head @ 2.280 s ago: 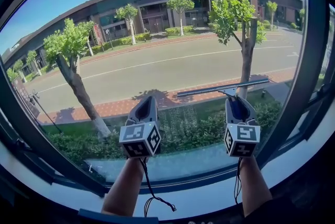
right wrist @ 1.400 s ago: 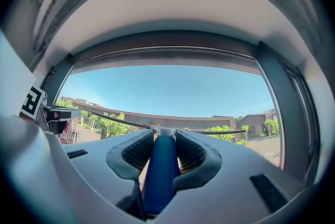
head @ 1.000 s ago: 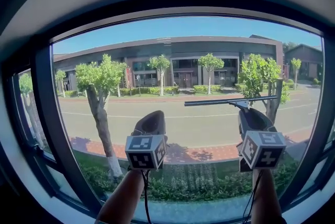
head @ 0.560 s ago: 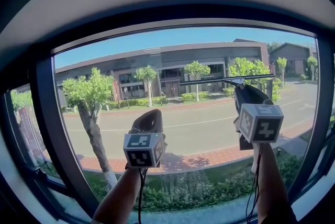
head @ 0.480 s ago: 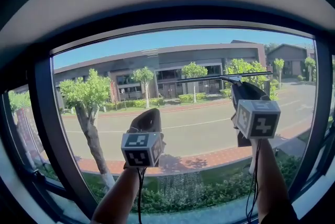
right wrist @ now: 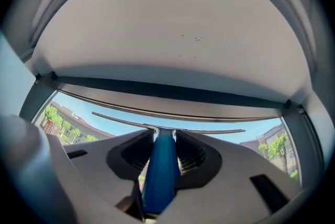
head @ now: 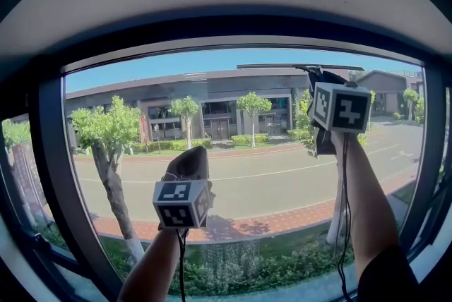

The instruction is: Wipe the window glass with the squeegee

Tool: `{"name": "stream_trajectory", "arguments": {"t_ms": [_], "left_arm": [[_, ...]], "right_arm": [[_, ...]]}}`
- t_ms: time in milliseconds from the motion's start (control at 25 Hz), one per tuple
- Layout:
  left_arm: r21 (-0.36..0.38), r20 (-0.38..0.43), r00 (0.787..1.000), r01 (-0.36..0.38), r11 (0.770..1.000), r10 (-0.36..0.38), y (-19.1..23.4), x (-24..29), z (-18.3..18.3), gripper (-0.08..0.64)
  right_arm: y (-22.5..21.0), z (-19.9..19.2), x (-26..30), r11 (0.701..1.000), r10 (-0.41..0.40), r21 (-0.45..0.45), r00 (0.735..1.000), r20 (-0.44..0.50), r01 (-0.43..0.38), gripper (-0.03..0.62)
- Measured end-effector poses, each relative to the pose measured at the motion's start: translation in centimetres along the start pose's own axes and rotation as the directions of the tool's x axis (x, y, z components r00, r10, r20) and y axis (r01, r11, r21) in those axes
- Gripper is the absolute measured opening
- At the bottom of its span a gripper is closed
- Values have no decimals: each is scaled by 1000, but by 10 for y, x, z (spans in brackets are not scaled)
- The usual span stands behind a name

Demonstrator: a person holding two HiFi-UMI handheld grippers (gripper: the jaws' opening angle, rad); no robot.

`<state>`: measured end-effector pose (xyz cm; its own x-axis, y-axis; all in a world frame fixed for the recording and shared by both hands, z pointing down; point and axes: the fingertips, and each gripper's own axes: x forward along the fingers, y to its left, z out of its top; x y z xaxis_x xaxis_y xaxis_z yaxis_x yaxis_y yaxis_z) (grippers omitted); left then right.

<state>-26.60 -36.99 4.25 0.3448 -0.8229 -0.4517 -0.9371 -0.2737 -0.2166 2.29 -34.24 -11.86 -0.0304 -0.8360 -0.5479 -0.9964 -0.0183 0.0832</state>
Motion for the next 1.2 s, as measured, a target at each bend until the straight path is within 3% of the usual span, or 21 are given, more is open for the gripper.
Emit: {"name": "stream_trajectory", "arguments": {"t_ms": [160,360,480,1200], "left_arm": [[13,3,1000,0,1000,0,3,6,-9,2],[1,-13,1000,-7,1000,7,7,10,-16,2],[2,-6,1000,-22,1000,23,13,13,-8,2],[-11,-23,999,-37,999,37,14,6,-14,2]], "right_arm": [[-1,19,25,999,-23,-48,1000,16,23,132],[2,24,45,1000,-16,16,1000,17,15,130],[6,25,51,1000,-14,10,1000,18,14,132],[7,12,53,1000,5,-27,1000,4,-5,130]]}}
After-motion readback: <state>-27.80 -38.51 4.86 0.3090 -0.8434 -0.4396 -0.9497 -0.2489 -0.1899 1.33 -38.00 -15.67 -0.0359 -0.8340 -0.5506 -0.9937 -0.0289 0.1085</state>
